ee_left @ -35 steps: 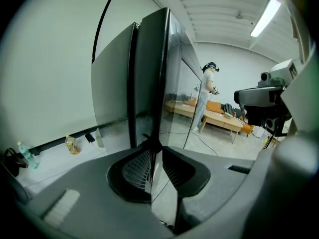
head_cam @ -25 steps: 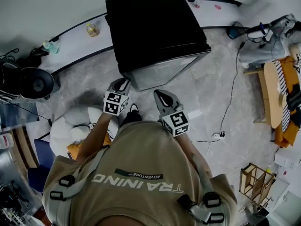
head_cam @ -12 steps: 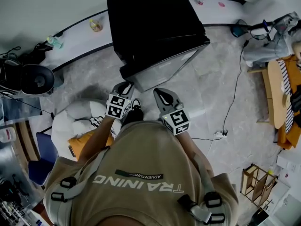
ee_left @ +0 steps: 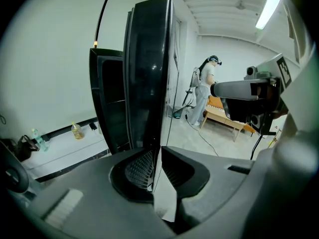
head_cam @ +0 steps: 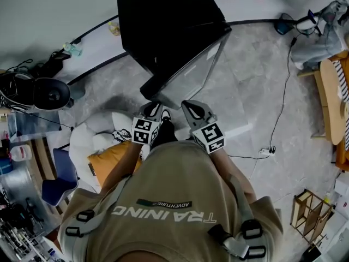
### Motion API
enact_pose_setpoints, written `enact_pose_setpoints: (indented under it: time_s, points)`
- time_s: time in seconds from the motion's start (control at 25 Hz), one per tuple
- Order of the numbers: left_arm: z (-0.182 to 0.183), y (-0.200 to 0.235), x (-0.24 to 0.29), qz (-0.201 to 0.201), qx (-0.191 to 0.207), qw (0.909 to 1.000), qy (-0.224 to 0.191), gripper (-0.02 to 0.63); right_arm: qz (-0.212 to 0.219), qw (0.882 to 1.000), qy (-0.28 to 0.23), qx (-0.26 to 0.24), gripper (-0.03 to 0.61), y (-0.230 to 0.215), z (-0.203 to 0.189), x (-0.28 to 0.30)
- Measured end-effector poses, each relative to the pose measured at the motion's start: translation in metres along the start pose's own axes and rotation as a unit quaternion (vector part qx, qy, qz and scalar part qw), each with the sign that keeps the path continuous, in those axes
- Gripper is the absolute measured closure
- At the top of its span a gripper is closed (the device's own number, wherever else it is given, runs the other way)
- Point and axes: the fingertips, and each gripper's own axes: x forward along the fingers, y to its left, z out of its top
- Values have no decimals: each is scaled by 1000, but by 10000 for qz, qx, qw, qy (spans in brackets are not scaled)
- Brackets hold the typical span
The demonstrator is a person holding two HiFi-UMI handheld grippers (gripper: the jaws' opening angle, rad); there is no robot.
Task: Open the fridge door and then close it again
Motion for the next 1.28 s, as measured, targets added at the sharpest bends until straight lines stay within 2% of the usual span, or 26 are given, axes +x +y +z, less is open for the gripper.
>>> enact_pose_setpoints:
  time_s: [0.28,0.6,1.0,1.16,1.28]
  points:
    - [-7,-34,-2,219,-93,9997,30,566,104,9999,-87,103,583,-6,-23,-36]
    - [-15,-68,-8,12,72,9998,207,567,-20,9997,-124,188,583,-1,-36,-55]
    - [-19,-91,-6,-185,20,9997,131,566,-403,9992,33,-12,583,16,-33,-73]
    - [-20,-96,-9,-329,-16,9994,78,566,-716,9972,185,-64,583,24,-34,-87]
    - [-14,-91,-7,-251,137,9996,15,566,-999,9947,251,-35,583,20,-37,-96]
